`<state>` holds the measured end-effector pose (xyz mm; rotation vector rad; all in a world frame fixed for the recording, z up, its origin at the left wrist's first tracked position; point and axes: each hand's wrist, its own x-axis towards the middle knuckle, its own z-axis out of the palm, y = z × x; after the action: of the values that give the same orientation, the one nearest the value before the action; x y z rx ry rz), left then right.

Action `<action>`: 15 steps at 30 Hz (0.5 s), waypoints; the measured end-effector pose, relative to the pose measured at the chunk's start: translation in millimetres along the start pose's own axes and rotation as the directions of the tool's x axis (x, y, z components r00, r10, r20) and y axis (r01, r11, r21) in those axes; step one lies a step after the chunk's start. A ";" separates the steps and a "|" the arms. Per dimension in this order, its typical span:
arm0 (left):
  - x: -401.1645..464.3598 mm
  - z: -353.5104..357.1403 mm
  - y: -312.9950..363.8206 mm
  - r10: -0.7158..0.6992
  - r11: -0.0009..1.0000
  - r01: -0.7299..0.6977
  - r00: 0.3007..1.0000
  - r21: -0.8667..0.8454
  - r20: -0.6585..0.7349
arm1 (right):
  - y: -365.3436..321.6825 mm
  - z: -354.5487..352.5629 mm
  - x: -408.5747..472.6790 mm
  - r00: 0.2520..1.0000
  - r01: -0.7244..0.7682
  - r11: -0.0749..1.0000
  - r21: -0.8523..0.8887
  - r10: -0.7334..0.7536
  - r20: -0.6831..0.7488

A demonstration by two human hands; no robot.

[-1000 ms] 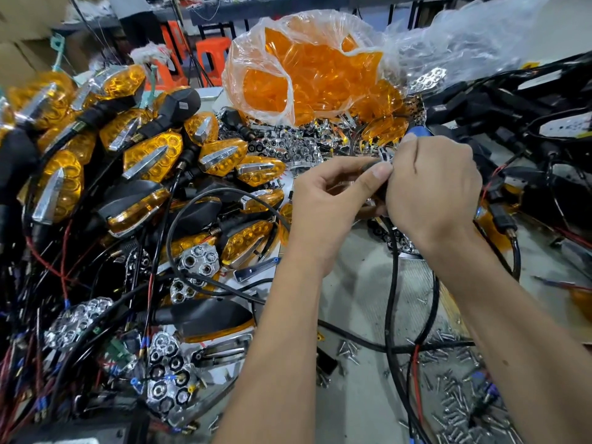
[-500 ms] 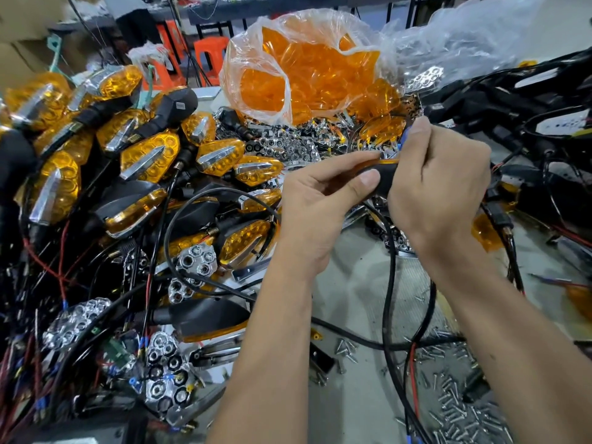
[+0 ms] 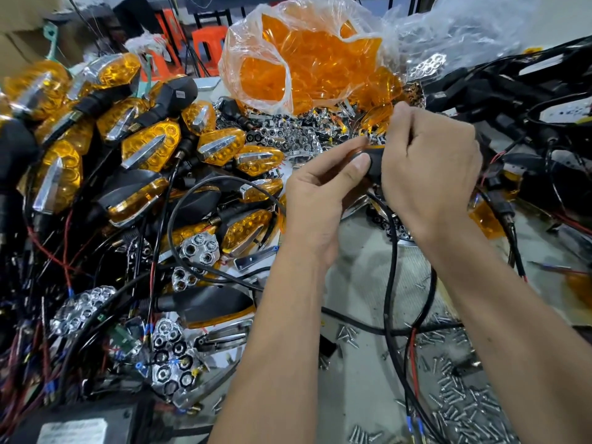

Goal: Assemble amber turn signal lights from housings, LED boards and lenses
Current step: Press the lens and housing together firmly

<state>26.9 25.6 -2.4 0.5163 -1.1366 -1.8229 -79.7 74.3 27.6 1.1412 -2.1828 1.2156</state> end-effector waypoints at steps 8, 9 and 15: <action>11.6 -29.6 19.3 0.001 0.990 -0.022 0.988 -0.140 -0.152 | 11.1 -13.9 8.4 0.810 0.102 0.911 0.401 -0.310 0.498; 11.4 -30.2 19.8 -0.002 0.989 -0.020 0.989 -0.149 -0.146 | 11.1 -12.7 7.3 0.823 0.110 0.901 0.419 -0.319 0.471; 10.3 -29.4 19.2 -0.067 0.991 0.040 0.975 -0.130 -0.210 | 14.5 -9.3 7.1 0.836 0.231 0.872 0.432 -0.405 0.371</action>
<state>51.9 -1.0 0.9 0.6578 -0.8640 -1.8221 -96.0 82.9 29.8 2.0471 -1.9681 1.3408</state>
